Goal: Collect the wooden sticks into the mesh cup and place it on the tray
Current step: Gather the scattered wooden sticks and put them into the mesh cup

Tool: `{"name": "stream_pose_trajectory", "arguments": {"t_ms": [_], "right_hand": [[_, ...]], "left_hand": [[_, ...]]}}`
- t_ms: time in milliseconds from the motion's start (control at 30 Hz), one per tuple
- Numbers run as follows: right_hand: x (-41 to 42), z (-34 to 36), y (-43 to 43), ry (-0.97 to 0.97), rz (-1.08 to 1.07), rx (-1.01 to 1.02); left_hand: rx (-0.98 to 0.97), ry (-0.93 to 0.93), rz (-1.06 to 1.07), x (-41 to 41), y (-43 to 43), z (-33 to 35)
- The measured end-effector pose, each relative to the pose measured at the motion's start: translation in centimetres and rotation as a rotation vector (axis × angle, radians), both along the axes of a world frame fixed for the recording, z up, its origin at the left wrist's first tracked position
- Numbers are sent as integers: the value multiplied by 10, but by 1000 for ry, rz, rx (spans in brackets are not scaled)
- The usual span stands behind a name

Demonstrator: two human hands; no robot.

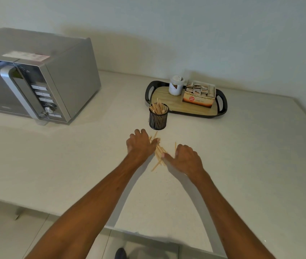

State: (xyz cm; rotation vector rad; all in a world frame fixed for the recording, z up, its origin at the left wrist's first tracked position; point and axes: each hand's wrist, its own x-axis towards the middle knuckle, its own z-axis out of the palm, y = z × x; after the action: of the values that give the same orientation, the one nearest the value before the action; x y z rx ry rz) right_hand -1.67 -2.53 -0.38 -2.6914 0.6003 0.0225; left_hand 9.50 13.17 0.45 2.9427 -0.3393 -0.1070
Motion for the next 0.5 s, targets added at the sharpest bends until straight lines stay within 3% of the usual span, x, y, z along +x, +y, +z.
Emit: {"name": "stream_pose_trajectory", "arguments": {"t_ms": [233, 500], "right_hand": [[7, -2, 38, -48, 39, -14], [-11, 11, 3, -147, -68, -16]], "left_hand": [[-121, 27, -34, 5, 5, -5], [-237, 66, -44, 10, 19, -7]]}}
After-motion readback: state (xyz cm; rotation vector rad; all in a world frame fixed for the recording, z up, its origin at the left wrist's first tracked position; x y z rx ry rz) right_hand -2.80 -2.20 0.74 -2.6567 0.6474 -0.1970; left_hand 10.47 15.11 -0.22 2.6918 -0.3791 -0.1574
